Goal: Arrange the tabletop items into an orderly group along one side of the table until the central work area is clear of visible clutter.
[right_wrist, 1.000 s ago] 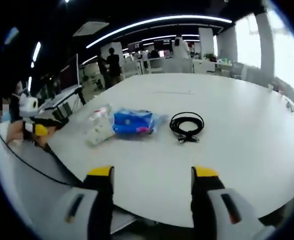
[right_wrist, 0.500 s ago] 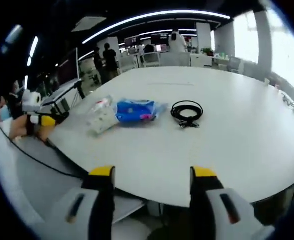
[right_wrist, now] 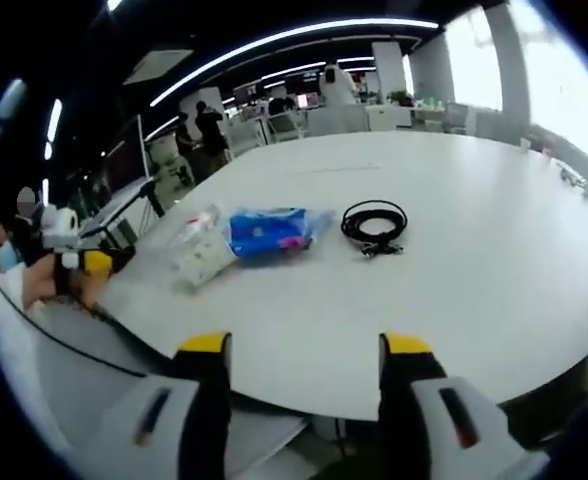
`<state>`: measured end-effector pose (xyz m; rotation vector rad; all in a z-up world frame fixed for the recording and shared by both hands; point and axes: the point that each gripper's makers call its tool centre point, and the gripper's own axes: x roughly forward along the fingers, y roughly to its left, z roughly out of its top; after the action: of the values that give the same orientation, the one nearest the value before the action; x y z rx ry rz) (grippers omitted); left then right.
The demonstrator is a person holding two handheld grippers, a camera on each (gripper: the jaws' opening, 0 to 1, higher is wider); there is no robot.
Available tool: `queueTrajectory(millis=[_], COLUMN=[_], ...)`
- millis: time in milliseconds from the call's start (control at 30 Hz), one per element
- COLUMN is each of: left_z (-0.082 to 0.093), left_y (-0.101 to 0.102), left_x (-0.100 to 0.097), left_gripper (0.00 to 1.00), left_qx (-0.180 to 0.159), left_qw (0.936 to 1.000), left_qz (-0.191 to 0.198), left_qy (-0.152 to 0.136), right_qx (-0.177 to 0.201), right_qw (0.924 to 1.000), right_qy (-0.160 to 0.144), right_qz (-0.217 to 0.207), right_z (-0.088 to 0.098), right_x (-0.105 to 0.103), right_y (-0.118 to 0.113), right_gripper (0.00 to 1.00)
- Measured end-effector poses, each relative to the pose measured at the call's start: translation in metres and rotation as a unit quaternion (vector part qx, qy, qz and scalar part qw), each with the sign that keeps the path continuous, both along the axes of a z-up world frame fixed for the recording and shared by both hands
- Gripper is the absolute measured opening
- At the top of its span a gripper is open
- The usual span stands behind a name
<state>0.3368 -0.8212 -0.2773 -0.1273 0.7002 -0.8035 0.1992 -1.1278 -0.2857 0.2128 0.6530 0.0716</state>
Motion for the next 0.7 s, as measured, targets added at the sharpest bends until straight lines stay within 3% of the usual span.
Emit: queueTrajectory(millis=[367, 700], left_z=[-0.01, -0.018], left_y=[-0.006, -0.015], left_x=[0.009, 0.034], left_gripper=[0.88, 0.85], left_qx=[0.014, 0.037], left_qw=[0.9998, 0.9989], left_qz=[-0.002, 0.005], left_qy=[0.015, 0.027], right_qx=[0.012, 0.027], right_qw=[0.9997, 0.9989], right_qy=[0.014, 0.027], right_qz=[0.013, 0.026], right_z=[-0.009, -0.021], right_x=[0.018, 0.03], right_y=[0.001, 0.005], right_gripper=[0.57, 0.56])
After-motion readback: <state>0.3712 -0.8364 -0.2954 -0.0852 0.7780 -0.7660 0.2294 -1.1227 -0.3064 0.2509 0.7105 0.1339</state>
